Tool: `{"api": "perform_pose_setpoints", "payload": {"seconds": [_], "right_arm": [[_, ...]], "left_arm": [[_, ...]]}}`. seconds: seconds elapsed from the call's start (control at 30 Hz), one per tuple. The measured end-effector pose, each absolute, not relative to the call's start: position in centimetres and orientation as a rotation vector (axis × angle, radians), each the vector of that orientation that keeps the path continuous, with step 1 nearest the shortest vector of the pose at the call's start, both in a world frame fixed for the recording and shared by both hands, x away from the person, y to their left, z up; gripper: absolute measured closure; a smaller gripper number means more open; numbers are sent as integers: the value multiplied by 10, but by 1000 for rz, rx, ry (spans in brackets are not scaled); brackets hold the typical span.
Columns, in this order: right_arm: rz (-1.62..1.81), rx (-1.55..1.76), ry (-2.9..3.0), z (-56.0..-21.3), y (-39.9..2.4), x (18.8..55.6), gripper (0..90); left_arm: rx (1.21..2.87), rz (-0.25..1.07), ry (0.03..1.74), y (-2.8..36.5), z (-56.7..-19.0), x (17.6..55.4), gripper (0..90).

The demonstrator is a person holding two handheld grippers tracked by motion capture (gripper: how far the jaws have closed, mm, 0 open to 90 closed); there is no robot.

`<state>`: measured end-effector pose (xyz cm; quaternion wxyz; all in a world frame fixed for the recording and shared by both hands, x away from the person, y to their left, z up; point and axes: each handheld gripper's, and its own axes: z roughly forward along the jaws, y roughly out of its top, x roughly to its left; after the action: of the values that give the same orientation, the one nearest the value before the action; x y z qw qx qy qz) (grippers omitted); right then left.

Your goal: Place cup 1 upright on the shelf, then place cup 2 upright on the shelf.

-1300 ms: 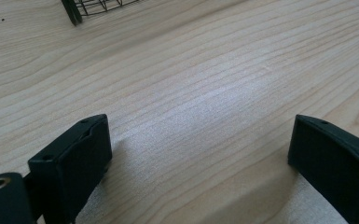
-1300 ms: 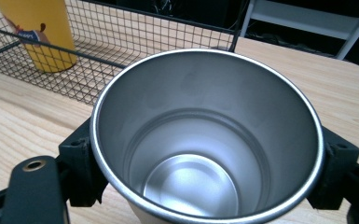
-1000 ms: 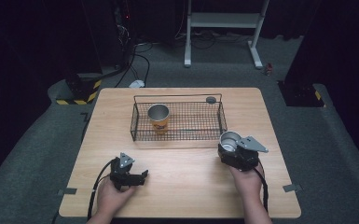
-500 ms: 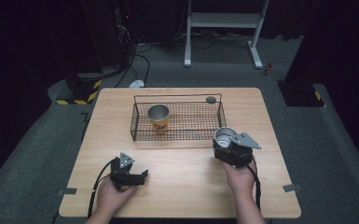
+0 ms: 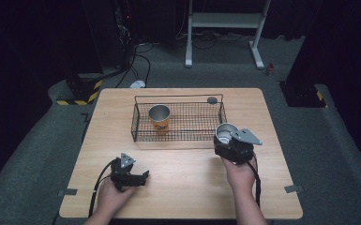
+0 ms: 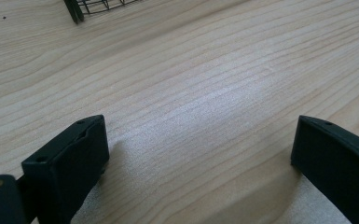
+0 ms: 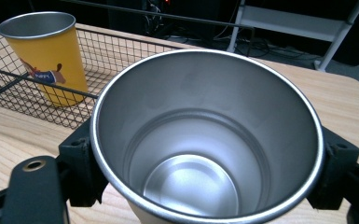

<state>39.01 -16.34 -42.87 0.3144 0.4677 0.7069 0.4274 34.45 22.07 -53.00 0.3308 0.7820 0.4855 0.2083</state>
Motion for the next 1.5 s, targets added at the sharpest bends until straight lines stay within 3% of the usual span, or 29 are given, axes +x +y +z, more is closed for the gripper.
{"api": "perform_pose_setpoints", "payload": {"seconds": [1.13,1.5], "right_arm": [[1164,1184,1877,-410,-122,440,185],[1118,1218,1893,-410,-113,473,185]], "left_arm": [[2044,539,1267,222,-530,343,40],[2044,538,1267,222,-530,343,40]]}}
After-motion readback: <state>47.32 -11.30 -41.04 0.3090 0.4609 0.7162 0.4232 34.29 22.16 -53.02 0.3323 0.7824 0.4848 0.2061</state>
